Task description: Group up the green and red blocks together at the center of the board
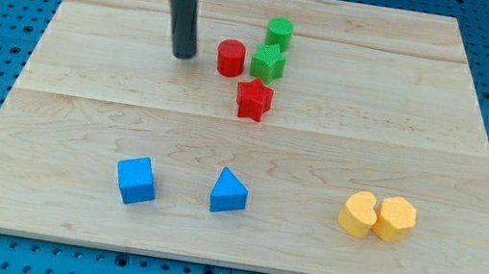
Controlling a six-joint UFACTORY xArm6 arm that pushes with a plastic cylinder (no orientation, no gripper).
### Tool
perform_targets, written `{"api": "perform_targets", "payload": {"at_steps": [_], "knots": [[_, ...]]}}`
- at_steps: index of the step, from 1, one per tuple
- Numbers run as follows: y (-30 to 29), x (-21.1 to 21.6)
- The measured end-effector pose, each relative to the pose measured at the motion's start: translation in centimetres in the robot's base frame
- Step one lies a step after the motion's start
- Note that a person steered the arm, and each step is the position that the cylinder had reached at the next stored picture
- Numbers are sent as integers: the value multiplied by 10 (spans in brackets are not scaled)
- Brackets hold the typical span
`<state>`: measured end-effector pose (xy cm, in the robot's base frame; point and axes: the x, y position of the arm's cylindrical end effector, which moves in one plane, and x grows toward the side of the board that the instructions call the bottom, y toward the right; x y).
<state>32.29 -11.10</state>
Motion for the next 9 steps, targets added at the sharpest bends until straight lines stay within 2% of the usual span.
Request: {"api": "perform_targets", "payload": {"at_steps": [2, 3, 4, 7, 8, 9], "knots": [[75, -69], [140, -98], [235, -64], [55, -53], [93, -40], [170, -32]]}}
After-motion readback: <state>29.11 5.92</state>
